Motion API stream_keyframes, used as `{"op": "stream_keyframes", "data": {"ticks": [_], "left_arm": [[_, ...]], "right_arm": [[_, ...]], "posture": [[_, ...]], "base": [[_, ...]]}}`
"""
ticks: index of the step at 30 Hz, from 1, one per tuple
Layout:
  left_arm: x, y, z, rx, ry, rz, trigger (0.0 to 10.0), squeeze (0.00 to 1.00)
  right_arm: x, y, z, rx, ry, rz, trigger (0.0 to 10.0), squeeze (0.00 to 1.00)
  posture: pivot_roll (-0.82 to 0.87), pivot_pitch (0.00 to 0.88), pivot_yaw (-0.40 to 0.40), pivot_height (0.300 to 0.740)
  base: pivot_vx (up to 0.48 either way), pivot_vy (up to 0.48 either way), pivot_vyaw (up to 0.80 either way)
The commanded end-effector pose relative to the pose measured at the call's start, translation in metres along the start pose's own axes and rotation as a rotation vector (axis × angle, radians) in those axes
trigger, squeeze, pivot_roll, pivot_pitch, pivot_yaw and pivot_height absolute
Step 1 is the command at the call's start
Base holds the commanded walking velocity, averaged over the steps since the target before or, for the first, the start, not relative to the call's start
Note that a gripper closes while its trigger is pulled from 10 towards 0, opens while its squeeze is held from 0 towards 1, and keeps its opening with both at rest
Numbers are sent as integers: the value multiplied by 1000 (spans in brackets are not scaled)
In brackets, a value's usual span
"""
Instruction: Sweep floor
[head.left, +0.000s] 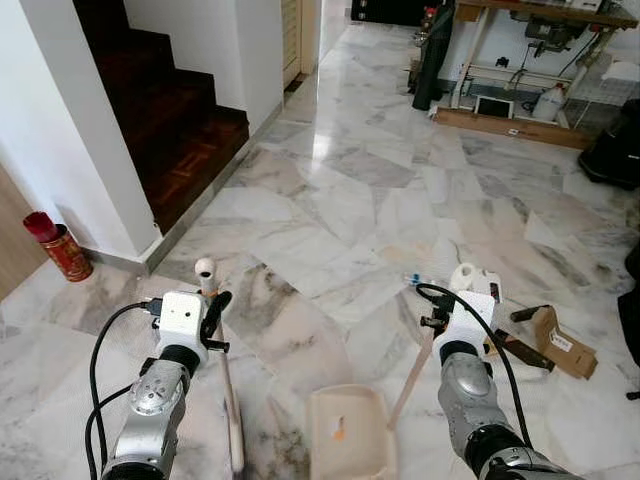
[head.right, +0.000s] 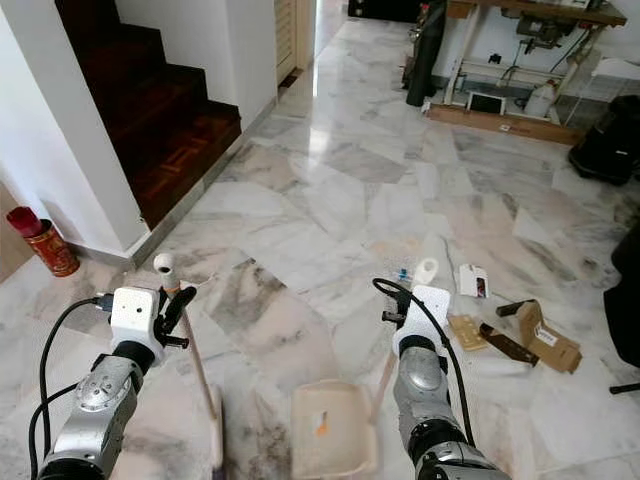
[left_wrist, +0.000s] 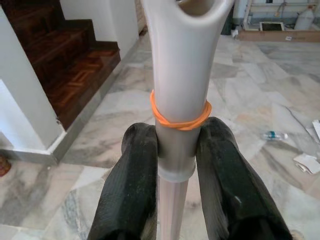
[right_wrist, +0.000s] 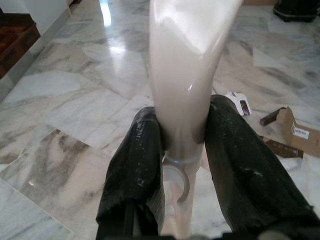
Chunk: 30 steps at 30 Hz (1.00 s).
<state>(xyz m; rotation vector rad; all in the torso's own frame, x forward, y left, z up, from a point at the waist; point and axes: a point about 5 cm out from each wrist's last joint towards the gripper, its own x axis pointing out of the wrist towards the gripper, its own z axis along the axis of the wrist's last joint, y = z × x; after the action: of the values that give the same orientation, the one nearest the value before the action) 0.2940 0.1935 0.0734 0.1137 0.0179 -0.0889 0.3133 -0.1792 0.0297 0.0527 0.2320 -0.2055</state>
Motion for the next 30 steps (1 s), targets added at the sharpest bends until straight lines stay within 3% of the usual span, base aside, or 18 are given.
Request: {"op": "stream_keyframes", "data": {"ticks": [1, 11, 15, 22, 30], "left_arm": [[9, 0, 11, -14, -37, 30, 10000, 0], [14, -5, 12, -20, -32, 27, 10000, 0], [15, -5, 12, -18, -35, 31, 10000, 0], [15, -3, 11, -16, -34, 41, 10000, 0], [16, -5, 12, -17, -40, 35, 10000, 0]], "right_arm": [[3, 5, 12, -2, -63, 28, 10000, 0], [2, 10, 12, -24, -79, 57, 10000, 0], [2, 10, 13, -12, -80, 57, 10000, 0], [2, 15, 13, -1, -73, 78, 10000, 0], [1, 19, 14, -10, -93, 96, 10000, 0]], "posture": [[50, 0, -58, 740], [41, 0, -50, 740], [39, 0, -46, 740], [48, 0, -49, 740], [48, 0, -49, 740]], "base": [[0, 0, 0], [0, 0, 0], [0, 251, 0], [0, 261, -740], [0, 358, 0]]}}
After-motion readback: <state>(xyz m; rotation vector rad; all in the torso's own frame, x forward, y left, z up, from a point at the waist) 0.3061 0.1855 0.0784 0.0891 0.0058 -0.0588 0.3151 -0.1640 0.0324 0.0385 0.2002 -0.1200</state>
